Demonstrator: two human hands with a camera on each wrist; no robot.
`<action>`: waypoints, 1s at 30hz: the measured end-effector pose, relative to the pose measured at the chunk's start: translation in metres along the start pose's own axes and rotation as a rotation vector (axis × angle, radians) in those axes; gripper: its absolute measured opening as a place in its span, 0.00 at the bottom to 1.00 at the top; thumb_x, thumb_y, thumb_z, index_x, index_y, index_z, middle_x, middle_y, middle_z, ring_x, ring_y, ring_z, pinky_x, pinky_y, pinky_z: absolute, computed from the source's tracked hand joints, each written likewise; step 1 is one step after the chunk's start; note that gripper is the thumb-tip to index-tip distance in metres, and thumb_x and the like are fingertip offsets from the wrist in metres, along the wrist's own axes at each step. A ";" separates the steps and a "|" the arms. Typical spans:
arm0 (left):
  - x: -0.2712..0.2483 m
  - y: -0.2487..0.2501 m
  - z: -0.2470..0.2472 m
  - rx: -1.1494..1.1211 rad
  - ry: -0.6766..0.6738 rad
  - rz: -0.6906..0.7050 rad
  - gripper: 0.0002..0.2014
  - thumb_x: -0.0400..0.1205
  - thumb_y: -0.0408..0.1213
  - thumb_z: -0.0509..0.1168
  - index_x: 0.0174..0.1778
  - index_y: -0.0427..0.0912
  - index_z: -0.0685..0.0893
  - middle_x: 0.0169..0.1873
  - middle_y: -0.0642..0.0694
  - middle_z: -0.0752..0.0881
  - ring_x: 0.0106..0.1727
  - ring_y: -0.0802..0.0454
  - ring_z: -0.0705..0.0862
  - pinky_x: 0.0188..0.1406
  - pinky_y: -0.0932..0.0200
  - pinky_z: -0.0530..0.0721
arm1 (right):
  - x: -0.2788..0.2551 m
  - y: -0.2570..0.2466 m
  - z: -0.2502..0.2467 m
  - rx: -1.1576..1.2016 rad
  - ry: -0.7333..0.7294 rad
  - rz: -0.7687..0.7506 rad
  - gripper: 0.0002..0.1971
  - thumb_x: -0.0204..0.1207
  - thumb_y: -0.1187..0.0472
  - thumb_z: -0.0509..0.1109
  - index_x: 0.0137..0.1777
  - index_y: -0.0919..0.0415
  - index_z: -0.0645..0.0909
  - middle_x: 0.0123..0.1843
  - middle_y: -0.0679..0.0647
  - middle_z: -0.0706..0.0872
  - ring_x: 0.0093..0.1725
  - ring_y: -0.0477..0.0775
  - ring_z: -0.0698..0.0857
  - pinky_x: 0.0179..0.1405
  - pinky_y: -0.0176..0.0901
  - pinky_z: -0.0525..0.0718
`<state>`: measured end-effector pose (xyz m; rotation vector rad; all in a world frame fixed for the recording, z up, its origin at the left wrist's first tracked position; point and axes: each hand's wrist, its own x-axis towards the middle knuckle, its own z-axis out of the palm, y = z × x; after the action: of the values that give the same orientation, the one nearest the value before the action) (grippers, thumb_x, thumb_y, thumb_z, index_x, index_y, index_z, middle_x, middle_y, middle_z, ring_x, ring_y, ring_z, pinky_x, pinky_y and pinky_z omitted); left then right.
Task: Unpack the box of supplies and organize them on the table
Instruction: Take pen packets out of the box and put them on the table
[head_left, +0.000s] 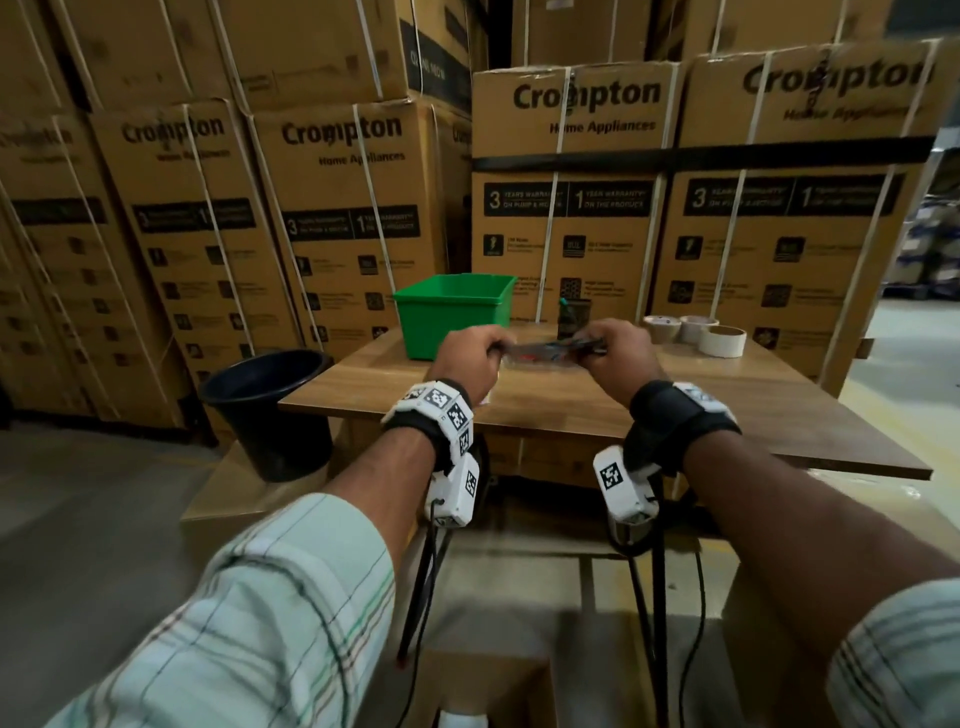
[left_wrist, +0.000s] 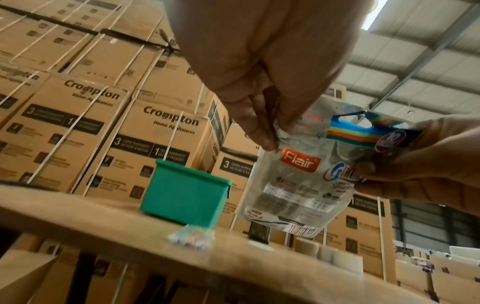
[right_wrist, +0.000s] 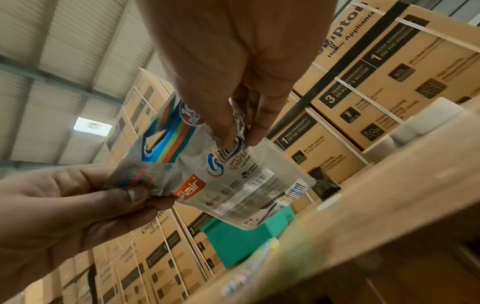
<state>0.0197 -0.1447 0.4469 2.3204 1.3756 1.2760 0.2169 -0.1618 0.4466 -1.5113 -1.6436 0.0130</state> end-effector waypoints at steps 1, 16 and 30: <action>-0.001 -0.009 0.010 0.009 -0.034 -0.026 0.13 0.82 0.29 0.61 0.54 0.43 0.89 0.49 0.44 0.91 0.47 0.47 0.88 0.52 0.54 0.86 | -0.001 0.010 0.011 0.004 -0.030 0.024 0.07 0.72 0.67 0.74 0.48 0.57 0.88 0.50 0.55 0.89 0.52 0.54 0.85 0.54 0.44 0.82; 0.013 -0.092 0.100 0.557 -0.317 -0.030 0.18 0.83 0.40 0.58 0.67 0.56 0.82 0.71 0.42 0.79 0.79 0.40 0.65 0.78 0.44 0.61 | -0.004 0.087 0.094 -0.157 -0.345 -0.069 0.23 0.68 0.53 0.62 0.63 0.55 0.83 0.65 0.55 0.85 0.65 0.58 0.82 0.63 0.47 0.80; 0.000 -0.112 0.115 0.691 -0.370 -0.037 0.29 0.86 0.58 0.42 0.81 0.52 0.62 0.84 0.50 0.60 0.85 0.39 0.42 0.81 0.33 0.37 | 0.000 0.093 0.111 -0.625 -0.535 -0.110 0.43 0.72 0.28 0.56 0.82 0.43 0.46 0.86 0.47 0.51 0.83 0.54 0.54 0.76 0.64 0.61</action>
<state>0.0320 -0.0503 0.3180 2.7209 1.9046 0.3289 0.2258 -0.0787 0.3281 -1.9942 -2.3006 -0.1871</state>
